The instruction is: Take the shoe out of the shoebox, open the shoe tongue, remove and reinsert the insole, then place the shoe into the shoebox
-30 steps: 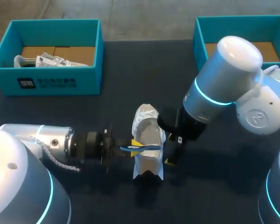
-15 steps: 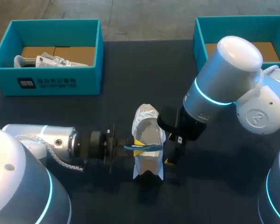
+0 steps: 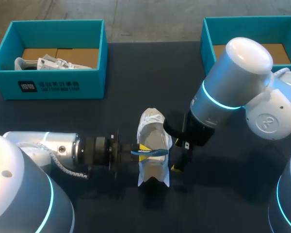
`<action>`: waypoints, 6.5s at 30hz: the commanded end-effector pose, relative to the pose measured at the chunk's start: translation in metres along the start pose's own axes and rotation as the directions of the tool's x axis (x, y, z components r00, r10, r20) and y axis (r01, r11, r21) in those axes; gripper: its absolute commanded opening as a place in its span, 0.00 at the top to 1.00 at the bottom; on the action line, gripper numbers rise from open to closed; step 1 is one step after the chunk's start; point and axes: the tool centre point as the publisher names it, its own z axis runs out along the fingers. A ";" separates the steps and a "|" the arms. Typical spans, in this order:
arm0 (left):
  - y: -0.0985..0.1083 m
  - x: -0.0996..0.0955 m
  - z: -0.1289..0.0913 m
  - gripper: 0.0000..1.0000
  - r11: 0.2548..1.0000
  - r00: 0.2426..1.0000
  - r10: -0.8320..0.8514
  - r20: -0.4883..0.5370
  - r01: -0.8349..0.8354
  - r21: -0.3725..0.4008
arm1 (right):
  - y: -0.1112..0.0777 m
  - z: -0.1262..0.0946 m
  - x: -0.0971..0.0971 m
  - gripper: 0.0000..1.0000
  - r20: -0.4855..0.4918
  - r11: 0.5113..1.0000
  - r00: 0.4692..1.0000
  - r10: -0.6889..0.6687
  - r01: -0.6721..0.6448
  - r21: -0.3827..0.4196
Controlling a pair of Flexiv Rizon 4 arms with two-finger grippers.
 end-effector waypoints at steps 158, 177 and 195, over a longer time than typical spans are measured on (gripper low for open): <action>0.016 -0.003 0.022 0.78 0.966 0.973 0.229 -0.018 -0.230 -0.119 | 0.000 0.001 0.002 0.00 0.005 1.000 1.000 0.001 -0.001 0.002; 0.014 0.001 0.026 1.00 0.945 0.970 0.241 -0.040 -0.244 -0.220 | 0.000 0.001 0.002 0.00 0.005 1.000 1.000 0.001 -0.001 0.002; 0.052 -0.015 0.023 1.00 0.925 0.970 0.241 -0.016 -0.234 -0.300 | 0.000 0.001 0.002 0.00 0.005 1.000 1.000 0.001 -0.001 0.002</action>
